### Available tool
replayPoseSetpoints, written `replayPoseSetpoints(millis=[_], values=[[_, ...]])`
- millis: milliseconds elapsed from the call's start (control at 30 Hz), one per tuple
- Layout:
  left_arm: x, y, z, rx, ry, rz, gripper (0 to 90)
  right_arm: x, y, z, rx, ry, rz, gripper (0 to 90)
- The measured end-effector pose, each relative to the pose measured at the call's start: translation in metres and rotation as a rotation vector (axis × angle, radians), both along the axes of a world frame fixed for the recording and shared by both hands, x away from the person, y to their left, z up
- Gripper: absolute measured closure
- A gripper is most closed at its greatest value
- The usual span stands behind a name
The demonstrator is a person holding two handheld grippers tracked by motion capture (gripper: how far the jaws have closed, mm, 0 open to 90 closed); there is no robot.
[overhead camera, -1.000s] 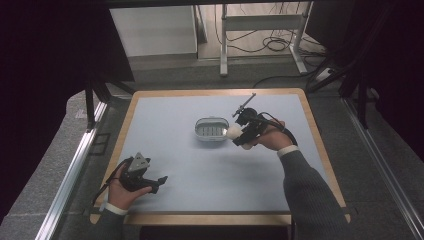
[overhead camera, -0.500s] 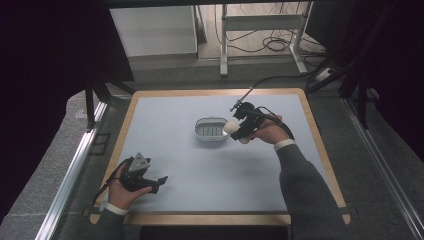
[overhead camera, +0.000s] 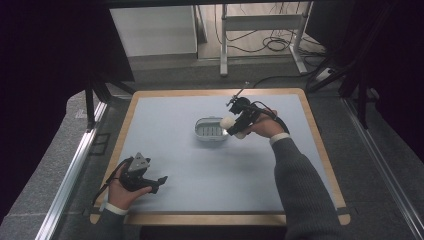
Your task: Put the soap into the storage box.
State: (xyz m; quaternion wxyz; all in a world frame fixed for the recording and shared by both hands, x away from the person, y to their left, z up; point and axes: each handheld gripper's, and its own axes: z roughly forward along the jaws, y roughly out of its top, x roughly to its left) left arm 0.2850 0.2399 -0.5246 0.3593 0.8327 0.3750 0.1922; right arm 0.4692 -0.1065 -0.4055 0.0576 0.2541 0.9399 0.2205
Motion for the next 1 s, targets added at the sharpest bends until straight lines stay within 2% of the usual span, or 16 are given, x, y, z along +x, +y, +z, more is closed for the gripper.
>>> replayPoseSetpoints(millis=[100,267,667,1000], values=[[0.000,0.000,0.000,0.000,0.000,0.000,7.9,0.002,0.000,0.001,0.022,0.003,0.007,49.7],[0.000,-0.001,-0.001,0.002,0.001,-0.003,7.8,0.005,0.002,0.001,0.020,0.000,0.008,49.7],[0.000,0.000,0.000,-0.001,0.002,-0.001,7.8,0.016,0.014,-0.001,-0.029,-0.009,0.026,49.8],[0.000,0.001,0.000,0.000,0.004,-0.001,7.8,0.023,0.024,-0.003,-0.027,-0.012,0.064,49.7]])
